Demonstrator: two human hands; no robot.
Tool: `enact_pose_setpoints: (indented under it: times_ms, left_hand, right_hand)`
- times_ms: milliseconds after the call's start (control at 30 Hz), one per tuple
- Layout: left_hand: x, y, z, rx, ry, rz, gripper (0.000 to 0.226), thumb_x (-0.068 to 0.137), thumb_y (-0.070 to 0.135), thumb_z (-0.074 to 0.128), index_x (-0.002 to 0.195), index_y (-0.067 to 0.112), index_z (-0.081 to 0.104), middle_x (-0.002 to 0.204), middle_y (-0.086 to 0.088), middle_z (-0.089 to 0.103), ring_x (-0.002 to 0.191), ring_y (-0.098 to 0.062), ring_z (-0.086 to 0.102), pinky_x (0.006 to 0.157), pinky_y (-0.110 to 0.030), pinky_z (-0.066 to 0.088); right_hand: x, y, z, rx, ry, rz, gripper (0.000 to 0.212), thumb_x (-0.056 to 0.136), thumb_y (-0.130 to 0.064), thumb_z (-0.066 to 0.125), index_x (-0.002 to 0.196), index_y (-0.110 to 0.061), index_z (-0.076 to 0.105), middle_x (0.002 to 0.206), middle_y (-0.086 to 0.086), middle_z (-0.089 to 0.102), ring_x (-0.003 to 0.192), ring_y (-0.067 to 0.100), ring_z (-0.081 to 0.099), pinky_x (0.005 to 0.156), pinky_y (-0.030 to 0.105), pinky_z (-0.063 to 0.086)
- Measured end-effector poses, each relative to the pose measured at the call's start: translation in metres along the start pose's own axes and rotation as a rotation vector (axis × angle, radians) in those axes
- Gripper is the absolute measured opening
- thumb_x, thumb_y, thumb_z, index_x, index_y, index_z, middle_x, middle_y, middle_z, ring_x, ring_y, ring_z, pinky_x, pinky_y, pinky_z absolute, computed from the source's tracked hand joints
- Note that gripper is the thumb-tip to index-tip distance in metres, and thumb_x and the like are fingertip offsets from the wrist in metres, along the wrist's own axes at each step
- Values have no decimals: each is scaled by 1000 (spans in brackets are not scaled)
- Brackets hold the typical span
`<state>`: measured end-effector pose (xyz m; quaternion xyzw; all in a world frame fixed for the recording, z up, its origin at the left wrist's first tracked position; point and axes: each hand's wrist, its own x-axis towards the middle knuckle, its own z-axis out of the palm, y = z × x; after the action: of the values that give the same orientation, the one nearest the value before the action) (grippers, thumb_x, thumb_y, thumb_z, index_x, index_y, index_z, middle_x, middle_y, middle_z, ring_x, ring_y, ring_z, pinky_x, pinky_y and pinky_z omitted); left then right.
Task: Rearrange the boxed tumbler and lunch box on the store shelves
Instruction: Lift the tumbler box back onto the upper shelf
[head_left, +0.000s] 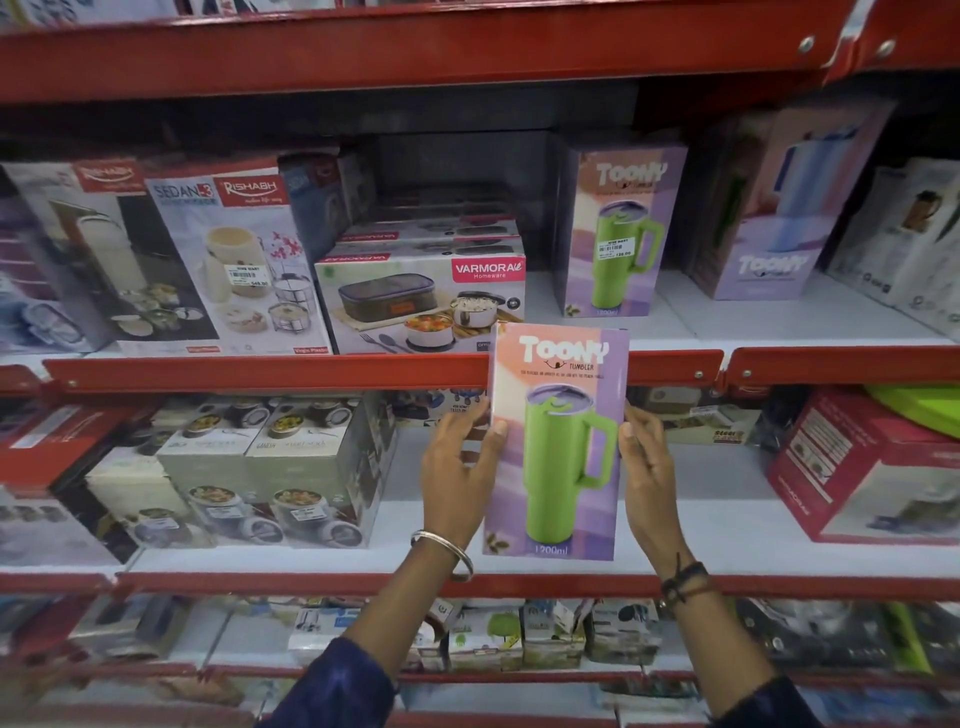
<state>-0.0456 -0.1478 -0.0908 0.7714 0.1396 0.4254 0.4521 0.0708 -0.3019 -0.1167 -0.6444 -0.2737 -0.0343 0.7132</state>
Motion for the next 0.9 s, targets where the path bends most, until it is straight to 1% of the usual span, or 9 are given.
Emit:
enact_pose_setpoints:
  times_ms: [67,133,200,267,433,500,600,767,900]
  left_hand:
    - [3,7,1,-7,3,28,50,83,50,54,116,13,65,110,-12,64,102,-18,61,69,2,39]
    - [9,18,2,-14,7,77,46,85,46,55,116,14,64,109,-9,65,102,-3,58,73,1,39]
    - [21,32,7,-2,15,151,44,86,43,54,117,13,64,106,-3,65,97,9,54,80,-2,38]
    - [36,48,14,-1,26,222,39,88,37,57,115,9,64,105,-1,65,94,5,56,82,-7,41]
    - [83,86,39,-46,23,349,35,90,20,61,122,5,58,107,4,60,94,7,54,84,-8,43]
    - [100,94,51,-81,21,365,38,91,21,60,125,5,56,107,3,60,97,3,57,85,-23,53]
    - [118,94,70,-115,29,400,40,93,24,57,129,8,52,109,-1,60,101,-14,60,84,-41,57]
    - [139,79,95,-92,18,350,40,94,19,57,132,8,50,115,0,58,97,0,56,87,-16,50]
    - [150,62,110,-59,-10,314,40,95,19,55,132,6,49,121,-9,61,104,-6,55,88,-6,42]
  right_hand:
    - [3,-9,-2,-5,7,-42,37,96,-22,40,128,-9,52,113,-6,46,92,-13,53,81,4,41]
    - [11,-22,-6,-26,14,-96,44,92,-36,46,128,-13,54,114,-8,46,98,-9,53,84,8,43]
    - [23,-39,-15,-74,16,-173,51,84,-51,55,124,-20,58,116,-6,47,109,7,54,91,25,50]
    - [39,-56,-25,-150,31,-276,53,82,-47,61,124,-15,57,121,1,47,115,20,53,96,45,49]
    - [93,-86,-46,-206,112,-441,60,83,-41,64,135,-19,45,128,4,44,123,25,49,103,48,43]
    - [112,-92,-52,-220,119,-454,60,83,-46,63,137,-34,40,133,-2,44,125,24,48,101,50,45]
    - [134,-97,-57,-183,113,-454,57,83,-42,61,133,-42,35,133,-17,42,123,3,47,101,35,47]
    - [167,-77,-59,-216,76,-422,57,87,-19,63,138,-17,39,132,-8,47,120,-2,48,99,18,43]
    - [183,-54,-60,-249,66,-401,60,86,-22,63,140,-14,38,135,6,46,123,18,50,100,29,47]
